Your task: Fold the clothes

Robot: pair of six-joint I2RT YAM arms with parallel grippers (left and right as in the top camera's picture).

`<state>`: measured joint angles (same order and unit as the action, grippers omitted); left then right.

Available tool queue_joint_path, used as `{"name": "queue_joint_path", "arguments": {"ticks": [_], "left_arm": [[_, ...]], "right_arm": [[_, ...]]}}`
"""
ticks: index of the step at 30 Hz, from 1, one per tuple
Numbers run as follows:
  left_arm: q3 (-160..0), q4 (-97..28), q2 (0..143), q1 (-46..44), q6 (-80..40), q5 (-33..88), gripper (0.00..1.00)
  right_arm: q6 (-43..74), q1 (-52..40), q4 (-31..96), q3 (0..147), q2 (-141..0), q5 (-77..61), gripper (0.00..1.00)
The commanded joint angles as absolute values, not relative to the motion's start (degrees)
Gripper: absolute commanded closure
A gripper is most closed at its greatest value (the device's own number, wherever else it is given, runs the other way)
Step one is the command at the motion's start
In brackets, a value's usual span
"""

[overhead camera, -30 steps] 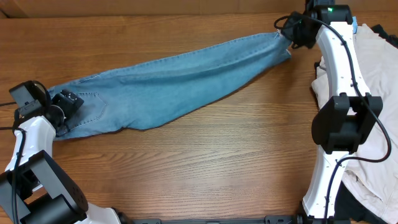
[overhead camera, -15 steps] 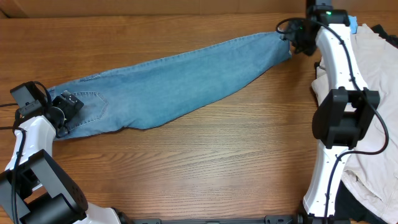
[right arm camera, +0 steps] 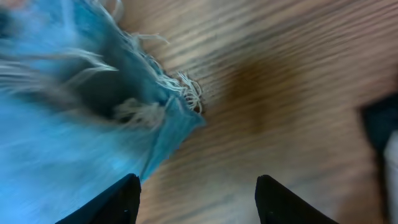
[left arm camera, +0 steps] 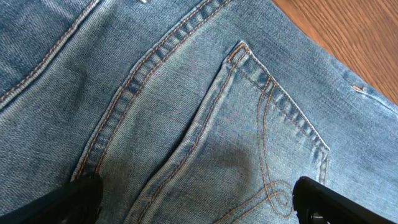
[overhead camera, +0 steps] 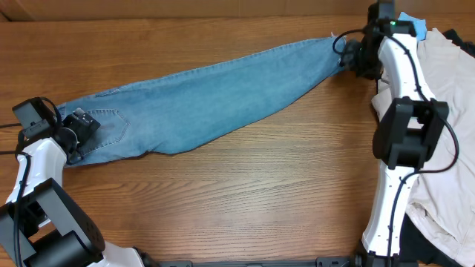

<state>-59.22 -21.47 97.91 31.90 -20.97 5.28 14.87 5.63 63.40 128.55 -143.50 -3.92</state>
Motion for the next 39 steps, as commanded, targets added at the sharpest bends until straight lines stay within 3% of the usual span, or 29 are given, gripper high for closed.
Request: {"name": "queue_joint_path", "arguments": {"ticks": [1, 10, 15, 17, 19, 23, 30, 39], "left_arm": [[-59.24, -21.47, 98.63, 31.86, -20.21, 4.47, 0.00], [-59.24, -22.06, 98.63, 31.86, -20.34, 4.47, 0.00], [-59.24, -22.48, 98.63, 31.86, -20.34, 4.45, 0.00], [-59.24, -22.48, 98.63, 31.86, -20.34, 4.47, 0.00], [-59.24, -22.48, 98.63, 31.86, -20.34, 4.45, 0.00], [-59.24, -22.44, 98.63, 31.86, -20.29, 4.43, 0.00], [-59.24, -22.44, 98.63, 31.90, -18.37, 2.79, 0.00], [-59.24, -22.76, 98.63, 33.06, -13.87, -4.25, 0.00]], "right_arm": [[11.46, 5.65, 60.53, 128.51, -146.96, -9.93, 0.37], [11.49, 5.41, 54.04, 128.51, -147.92, -13.85, 0.41], [11.51, 5.21, 54.04, 128.51, -147.94, -13.80, 0.69], [11.51, 5.21, 54.08, 128.51, -147.94, -13.78, 0.87], [11.53, 5.21, 54.33, 128.51, -147.94, -13.63, 0.96], [11.77, 5.21, 59.05, 128.66, -147.87, -10.11, 0.96], [16.56, 5.56, 91.90, 129.56, -146.47, 3.36, 0.96], [18.04, 5.50, 97.14, 125.10, -138.87, 7.42, 0.96]]}}
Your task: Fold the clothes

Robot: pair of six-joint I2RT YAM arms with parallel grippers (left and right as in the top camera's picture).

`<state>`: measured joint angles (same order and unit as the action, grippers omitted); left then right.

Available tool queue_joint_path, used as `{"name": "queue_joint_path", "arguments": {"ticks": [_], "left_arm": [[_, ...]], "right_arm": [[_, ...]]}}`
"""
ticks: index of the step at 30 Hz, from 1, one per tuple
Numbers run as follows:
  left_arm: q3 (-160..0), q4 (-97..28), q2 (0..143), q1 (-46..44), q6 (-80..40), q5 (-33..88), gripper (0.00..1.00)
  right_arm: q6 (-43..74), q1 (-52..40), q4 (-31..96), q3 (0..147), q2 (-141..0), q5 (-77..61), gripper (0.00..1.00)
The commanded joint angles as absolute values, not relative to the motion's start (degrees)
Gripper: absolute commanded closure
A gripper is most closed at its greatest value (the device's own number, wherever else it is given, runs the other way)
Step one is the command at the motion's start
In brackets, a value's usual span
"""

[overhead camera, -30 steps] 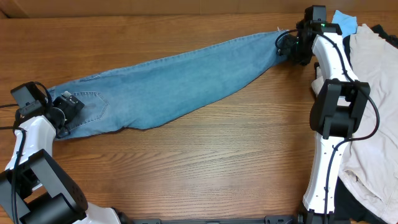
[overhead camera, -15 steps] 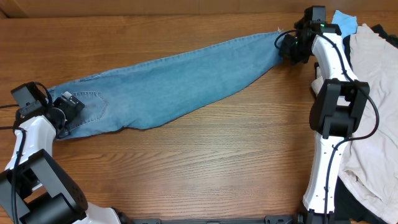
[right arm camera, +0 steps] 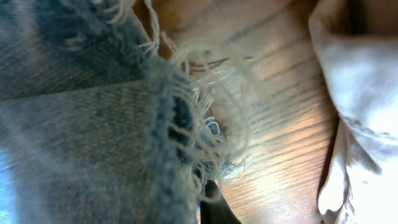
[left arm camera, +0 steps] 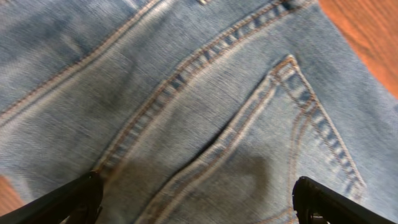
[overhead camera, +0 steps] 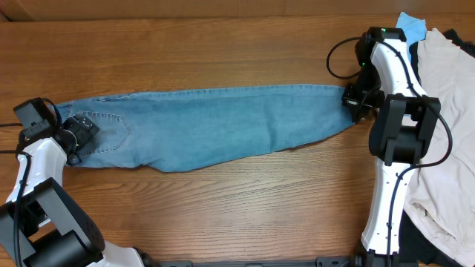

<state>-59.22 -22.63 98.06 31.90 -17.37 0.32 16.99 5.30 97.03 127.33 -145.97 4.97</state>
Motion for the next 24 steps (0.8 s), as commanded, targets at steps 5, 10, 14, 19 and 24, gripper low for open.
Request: {"name": "queue_joint_path", "arguments": {"ticks": [5, 10, 14, 19, 24], "left_arm": [[-59.27, -22.15, 98.63, 36.49, -13.63, -2.26, 0.00], [-59.24, -22.70, 98.63, 39.40, -11.75, -1.39, 0.00], [-59.27, -22.44, 98.63, 39.46, -11.77, 2.24, 0.00], [-59.27, -22.48, 98.63, 39.33, -11.79, 2.63, 0.00], [-59.27, -22.48, 98.63, 39.33, -11.81, 4.56, 0.00]], "right_arm": [[17.98, 5.65, 97.14, 121.47, -133.12, 9.04, 0.96], [17.72, 6.04, 97.12, 116.44, -131.02, 9.02, 0.81], [16.29, 6.26, 97.08, 115.20, -129.91, 9.85, 0.69], [6.72, 7.73, 88.86, 115.74, -128.33, 8.51, 0.64], [-0.45, 11.14, 82.83, 115.35, -128.95, -0.80, 0.62]]}}
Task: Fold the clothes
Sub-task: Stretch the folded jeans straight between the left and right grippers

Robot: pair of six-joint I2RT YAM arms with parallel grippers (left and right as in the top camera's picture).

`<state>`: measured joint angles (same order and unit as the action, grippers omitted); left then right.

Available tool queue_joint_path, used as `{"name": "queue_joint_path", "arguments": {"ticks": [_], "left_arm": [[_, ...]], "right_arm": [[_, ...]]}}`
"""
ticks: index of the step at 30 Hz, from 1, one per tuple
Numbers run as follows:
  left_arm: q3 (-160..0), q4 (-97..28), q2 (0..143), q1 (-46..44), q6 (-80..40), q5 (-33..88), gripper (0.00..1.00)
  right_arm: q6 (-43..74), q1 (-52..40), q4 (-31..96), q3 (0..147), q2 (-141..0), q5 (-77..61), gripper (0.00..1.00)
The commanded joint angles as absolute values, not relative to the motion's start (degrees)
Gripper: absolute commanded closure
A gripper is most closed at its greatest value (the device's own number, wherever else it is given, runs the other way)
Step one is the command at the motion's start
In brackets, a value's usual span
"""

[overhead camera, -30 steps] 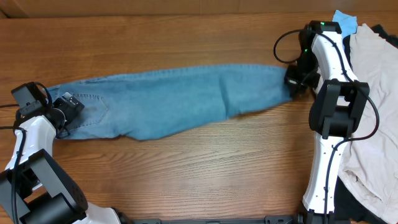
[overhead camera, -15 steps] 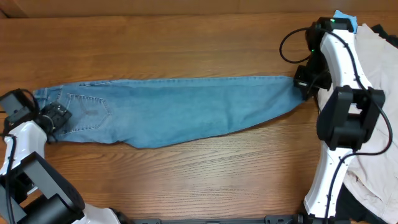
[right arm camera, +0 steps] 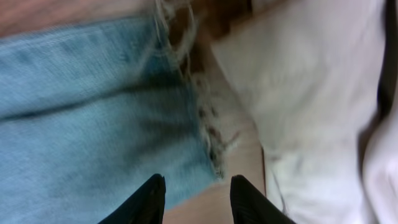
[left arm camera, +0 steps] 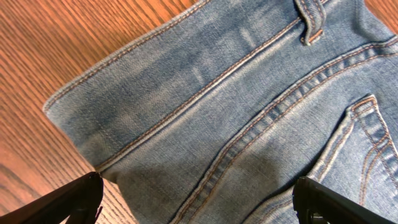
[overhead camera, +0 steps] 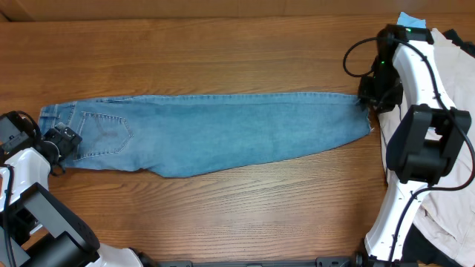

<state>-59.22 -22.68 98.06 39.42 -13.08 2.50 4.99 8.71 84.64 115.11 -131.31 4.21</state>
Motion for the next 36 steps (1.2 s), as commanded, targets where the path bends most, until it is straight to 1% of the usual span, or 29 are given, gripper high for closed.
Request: {"name": "queue_joint_path", "arguments": {"ticks": [1, 5, 13, 18, 23, 24, 25, 26, 27, 31, 36], "left_arm": [[-59.27, -22.48, 98.63, 39.33, -11.79, 4.54, 0.00], [-59.24, -22.46, 98.63, 39.33, -11.79, 4.54, 0.00], [-59.27, -22.50, 98.63, 39.33, -11.79, 4.54, 0.00], [-59.27, -22.48, 98.63, 39.33, -11.79, 4.51, 0.00], [-59.27, -22.48, 98.63, 39.33, -11.81, 4.54, 0.00], [-59.27, -22.50, 98.63, 39.33, -11.79, 4.51, 0.00], [-59.27, -22.52, 98.63, 39.33, -11.81, 4.51, 0.00], [-59.24, -22.52, 98.63, 39.33, -11.81, 4.54, 0.00], [-59.27, -22.57, 98.63, 39.33, -11.79, 4.51, 0.00], [-59.27, -22.55, 98.63, 39.33, -11.81, 4.51, 0.00], [-59.27, -22.55, 98.63, 39.33, -11.79, 4.51, 0.00]], "right_arm": [[-0.49, 11.75, 82.30, 115.35, -129.03, -1.13, 0.62], [-2.02, 13.26, 81.41, 115.35, -129.58, -5.50, 0.62], [-1.98, 12.43, 80.86, 114.72, -133.23, -8.69, 0.61], [-1.98, 12.38, 79.96, 113.25, -133.67, -8.45, 0.61], [-1.96, 12.38, 75.66, 108.92, -133.67, -8.47, 0.62], [-1.98, 12.38, 75.18, 108.55, -133.67, -8.47, 0.66], [-1.98, 12.38, 74.56, 108.20, -133.67, -8.49, 0.76], [-2.00, 12.27, 74.48, 108.20, -133.67, -8.49, 0.89], [-2.00, 12.19, 74.37, 108.31, -133.67, -8.54, 0.96], [-1.96, 12.05, 78.67, 113.03, -133.47, -8.71, 0.96], [-0.80, 12.05, 84.66, 127.02, -131.46, -8.67, 0.96]]}}
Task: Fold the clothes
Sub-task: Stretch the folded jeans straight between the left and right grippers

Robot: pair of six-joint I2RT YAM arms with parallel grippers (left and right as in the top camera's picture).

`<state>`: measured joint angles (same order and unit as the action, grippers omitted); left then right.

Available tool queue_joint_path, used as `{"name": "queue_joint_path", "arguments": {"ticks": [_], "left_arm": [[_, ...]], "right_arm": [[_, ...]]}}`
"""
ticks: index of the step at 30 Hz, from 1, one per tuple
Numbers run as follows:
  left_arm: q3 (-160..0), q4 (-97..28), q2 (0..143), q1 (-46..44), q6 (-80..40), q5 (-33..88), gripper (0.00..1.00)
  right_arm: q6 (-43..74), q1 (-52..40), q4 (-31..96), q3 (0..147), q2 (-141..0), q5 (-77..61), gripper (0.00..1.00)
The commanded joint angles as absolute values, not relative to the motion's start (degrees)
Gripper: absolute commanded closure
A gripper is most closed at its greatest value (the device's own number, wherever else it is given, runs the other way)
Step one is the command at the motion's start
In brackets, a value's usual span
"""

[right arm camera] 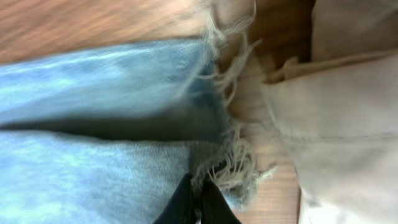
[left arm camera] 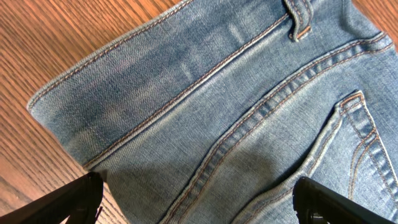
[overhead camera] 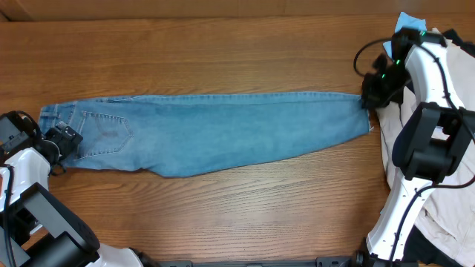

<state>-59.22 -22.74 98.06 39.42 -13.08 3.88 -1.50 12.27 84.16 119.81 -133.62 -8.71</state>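
Note:
A pair of light blue jeans [overhead camera: 223, 126] lies flat and stretched across the wooden table, waist to the left, leg hem to the right. My left gripper [overhead camera: 63, 142] hovers open at the waist end. In its own view the fingers stand wide apart over the waistband [left arm camera: 124, 106] and the back pocket seam, holding nothing. My right gripper [overhead camera: 369, 98] is at the far right end, shut on the frayed hem [right arm camera: 233, 168]; its fingers [right arm camera: 198, 199] are pinched together on the denim.
A pile of beige clothes [overhead camera: 445, 111] lies along the right edge, right beside the hem, and shows as pale cloth [right arm camera: 348, 124] in the right wrist view. A small blue item [overhead camera: 410, 22] peeks out at the back right. Bare wood [overhead camera: 223, 222] lies in front of the jeans.
My right gripper, open over the hem before, is now shut on the frayed hem. The jeans and my left gripper have hardly moved.
The jeans lay diagonally, leg toward the back right, with my right gripper open at the hem and my left open over the back pocket. Then the right was shut on the hem and the leg lay lower. Then the jeans lay straight, both grippers open, the left at the waistband.

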Motion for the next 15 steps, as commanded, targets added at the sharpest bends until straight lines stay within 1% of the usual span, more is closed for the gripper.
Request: {"name": "queue_joint_path", "arguments": {"ticks": [1, 4, 11, 13, 15], "left_arm": [[-59.24, -22.55, 98.63, 39.33, -11.79, 4.49, 0.00], [-59.27, -22.52, 98.63, 39.33, -11.79, 4.49, 0.00], [-59.27, -22.11, 98.63, 39.31, -12.23, 4.64, 0.00], [-59.27, -21.06, 98.59, 39.31, -12.34, 6.79, 0.00], [-59.42, -19.46, 98.56, 39.31, -12.34, 11.53, 0.00]], "right_arm": [[-0.23, 12.05, 84.60, 128.14, -131.46, -8.67, 0.96], [1.52, 12.05, 83.42, 127.85, -132.25, -8.67, 0.96], [1.56, 12.05, 83.07, 124.33, -132.79, -8.64, 0.96], [1.52, 12.21, 83.07, 124.33, -132.79, -8.60, 0.96], [1.54, 12.27, 83.05, 124.33, -132.79, -8.40, 0.96]]}}
